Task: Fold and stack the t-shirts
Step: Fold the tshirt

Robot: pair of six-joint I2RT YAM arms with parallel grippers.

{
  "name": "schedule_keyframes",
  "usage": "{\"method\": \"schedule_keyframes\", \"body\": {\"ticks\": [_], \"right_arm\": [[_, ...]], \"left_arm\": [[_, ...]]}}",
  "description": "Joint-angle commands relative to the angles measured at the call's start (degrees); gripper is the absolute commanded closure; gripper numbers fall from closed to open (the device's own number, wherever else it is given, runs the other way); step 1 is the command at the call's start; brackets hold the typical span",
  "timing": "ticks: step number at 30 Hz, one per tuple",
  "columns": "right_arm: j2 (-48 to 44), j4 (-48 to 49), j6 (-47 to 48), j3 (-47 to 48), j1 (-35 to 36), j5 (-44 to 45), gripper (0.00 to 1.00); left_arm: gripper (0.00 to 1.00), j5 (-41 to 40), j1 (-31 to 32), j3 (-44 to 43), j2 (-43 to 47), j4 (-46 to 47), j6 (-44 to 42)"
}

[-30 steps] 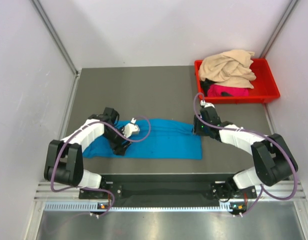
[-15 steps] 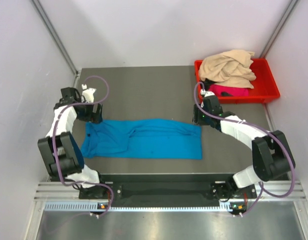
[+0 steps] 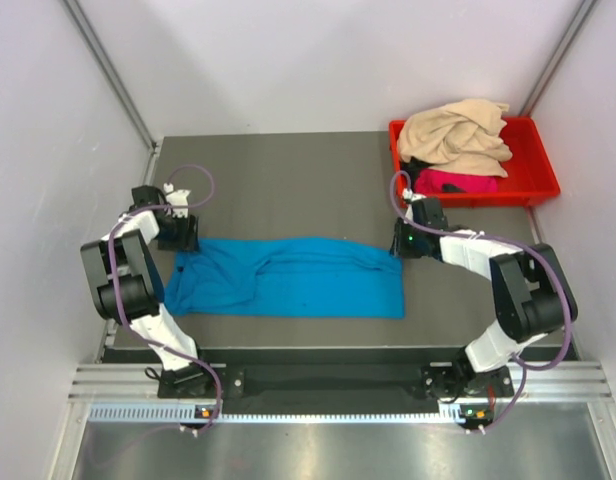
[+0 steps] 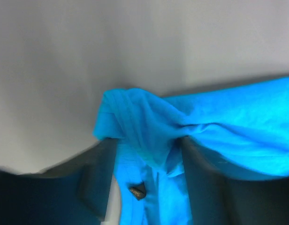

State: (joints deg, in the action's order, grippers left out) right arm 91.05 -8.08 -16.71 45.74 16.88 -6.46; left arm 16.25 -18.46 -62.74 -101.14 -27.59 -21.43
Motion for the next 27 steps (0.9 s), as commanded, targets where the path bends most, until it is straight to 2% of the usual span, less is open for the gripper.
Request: {"method": "schedule_keyframes", "body": {"ticks": [1,2,4,5,6,11,15,18,20,24,27], "right_arm": [[1.2,3.9,-1.0,-0.4,-2.0,-2.4,0.84],[1.0,4.1,-1.3,-0.9,-2.4,-2.5,0.88],[-0.1,4.0,-1.4,-1.2,-3.1,-1.9,0.98],[-0.5,3.9,-1.6,-1.6,-3.3,-1.6,1.0],[-1.0,3.9,-1.7,-1.8,-3.5,-1.4,1.0],[-3.8,2.1,-2.5,-3.5,-4.8,2.0,1.0],[-5.3,1.3,-4.4,-5.8,-5.1,1.8,1.0],[-7.8,1.8,-7.5,-9.7,-4.9,1.4,1.0],[-10.3,1.7,-9.8,-12.2,-5.0,1.1,1.0],[-14.8,0.6,-13.8,-16.0,-4.9,-0.9,1.0],[-18.1,-1.6,-17.0,-19.3,-3.8,-1.6,1.0]], "left_arm": [[0.47,4.1,-0.1,-0.9,-2.6,5.6,1.7],[0.55,4.6,-0.1,-1.3,-3.3,5.7,1.6],[0.84,5.2,0.3,-3.3,-5.4,5.5,1.8],[0.98,4.8,0.4,-4.1,-6.3,5.4,1.9],[1.0,4.6,0.7,-4.9,-7.1,5.4,2.6],[1.0,-1.8,2.7,-15.1,-14.2,4.8,5.8],[1.0,-5.4,8.3,-25.8,-20.4,3.3,5.8],[1.0,-8.5,13.9,-37.9,-26.5,1.5,4.2],[1.0,-8.4,16.9,-43.0,-31.3,1.1,5.2],[1.0,-11.0,20.9,-59.2,-39.8,-0.2,6.1],[1.0,-11.9,23.8,-67.3,-46.8,-1.0,5.8]]}}
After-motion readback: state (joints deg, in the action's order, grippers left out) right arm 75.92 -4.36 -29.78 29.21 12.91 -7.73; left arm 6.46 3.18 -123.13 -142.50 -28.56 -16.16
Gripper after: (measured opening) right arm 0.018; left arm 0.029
